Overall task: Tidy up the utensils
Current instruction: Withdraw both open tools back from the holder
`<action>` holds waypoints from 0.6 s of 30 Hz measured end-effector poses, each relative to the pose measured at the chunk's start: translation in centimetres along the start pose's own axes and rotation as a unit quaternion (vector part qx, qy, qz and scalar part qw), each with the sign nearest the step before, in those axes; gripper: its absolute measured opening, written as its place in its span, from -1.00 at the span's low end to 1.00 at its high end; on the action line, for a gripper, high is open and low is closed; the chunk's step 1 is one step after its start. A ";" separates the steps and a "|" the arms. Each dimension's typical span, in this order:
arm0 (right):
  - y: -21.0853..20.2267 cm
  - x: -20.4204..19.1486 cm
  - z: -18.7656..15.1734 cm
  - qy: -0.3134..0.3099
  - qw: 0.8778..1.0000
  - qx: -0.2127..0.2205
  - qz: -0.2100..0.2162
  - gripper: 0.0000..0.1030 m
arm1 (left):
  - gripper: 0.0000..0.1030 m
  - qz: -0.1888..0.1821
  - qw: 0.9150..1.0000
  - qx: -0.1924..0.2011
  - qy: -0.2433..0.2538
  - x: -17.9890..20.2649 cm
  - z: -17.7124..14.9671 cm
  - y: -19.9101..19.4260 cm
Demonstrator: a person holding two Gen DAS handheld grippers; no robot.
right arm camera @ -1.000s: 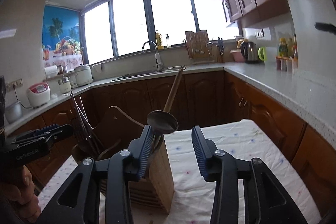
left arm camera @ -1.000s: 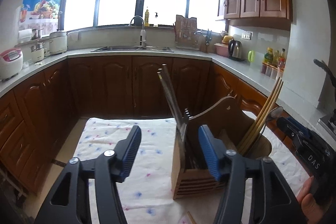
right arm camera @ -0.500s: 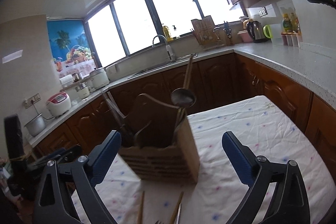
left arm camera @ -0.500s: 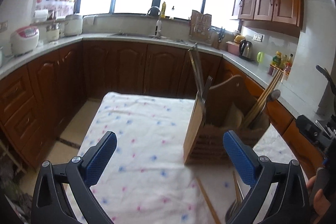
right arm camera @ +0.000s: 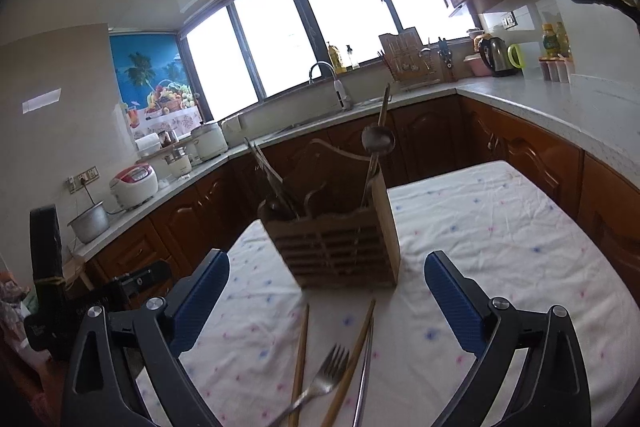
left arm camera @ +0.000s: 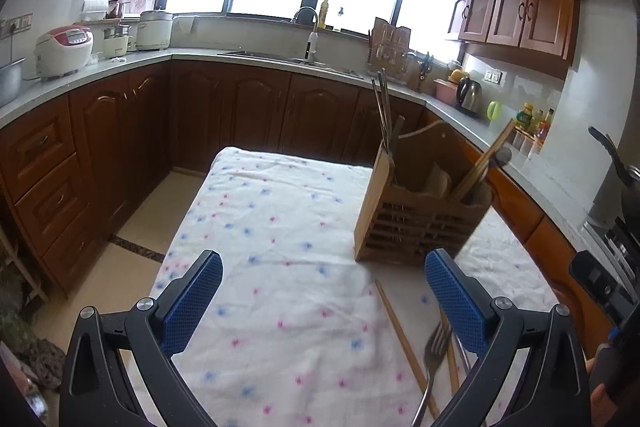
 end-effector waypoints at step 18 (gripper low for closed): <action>-3.5 -0.7 -3.2 0.000 1.000 -0.016 -0.005 0.93 | 0.98 0.008 1.000 -0.015 0.004 -1.3 -2.9 -4.3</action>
Point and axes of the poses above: each gripper's, at about its wrist camera, not at the fingertips, and y roughly the way its jaws point, x to its right, z to its top, the point moved 10 cm from there along y, roughly the way its jaws point, and after that the axes turned 8 degrees about -y, right-handed, at the moved point
